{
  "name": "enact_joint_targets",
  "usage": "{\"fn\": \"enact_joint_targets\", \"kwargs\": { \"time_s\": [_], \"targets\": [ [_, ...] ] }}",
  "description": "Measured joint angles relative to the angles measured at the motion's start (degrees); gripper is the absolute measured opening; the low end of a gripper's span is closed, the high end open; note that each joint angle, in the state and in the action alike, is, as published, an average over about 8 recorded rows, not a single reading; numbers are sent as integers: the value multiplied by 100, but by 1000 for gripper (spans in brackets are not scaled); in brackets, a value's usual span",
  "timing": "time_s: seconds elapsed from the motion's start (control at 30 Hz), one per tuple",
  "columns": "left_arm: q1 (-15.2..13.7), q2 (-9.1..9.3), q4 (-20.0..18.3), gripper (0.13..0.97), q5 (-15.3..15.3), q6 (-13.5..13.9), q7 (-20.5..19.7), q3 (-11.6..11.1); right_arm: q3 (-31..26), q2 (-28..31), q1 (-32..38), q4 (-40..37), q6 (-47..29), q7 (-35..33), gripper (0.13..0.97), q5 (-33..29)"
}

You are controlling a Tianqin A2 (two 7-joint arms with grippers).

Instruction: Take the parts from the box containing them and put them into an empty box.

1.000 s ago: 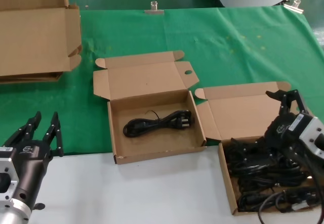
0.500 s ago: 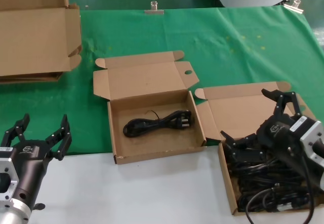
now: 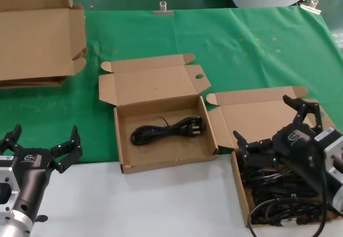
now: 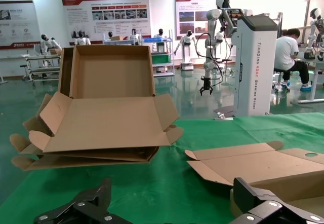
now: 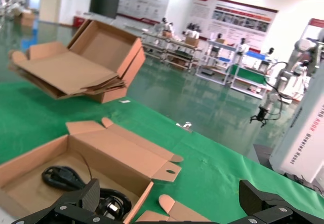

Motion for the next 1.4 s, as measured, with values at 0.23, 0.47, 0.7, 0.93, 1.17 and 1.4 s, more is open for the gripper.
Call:
{"fn": "enact_joint_targets", "kwargs": {
  "time_s": [0.23, 0.47, 0.7, 0.93, 1.17, 1.4],
  "targets": [
    [0, 0, 0, 840, -1, 0, 0, 0, 16, -164, -164, -110, 390, -250, 966, 444],
    [0, 0, 0, 914, 0, 0, 1, 0, 32, -331, -331, -221, 788, -505, 966, 895],
    [0, 0, 0, 958, -1, 0, 2, 0, 49, -497, -497, -332, 1184, -759, 966, 1346],
    [0, 0, 0, 966, -1, 0, 1, 0, 65, -662, -662, -442, 1577, -1011, 966, 1793],
    [0, 0, 0, 966, -1, 0, 1, 0, 80, -809, -809, -541, 1929, -1237, 966, 2192],
    [0, 0, 0, 966, -1, 0, 1, 0, 83, -844, -844, -564, 2012, -1291, 966, 2287]
  ]
}}
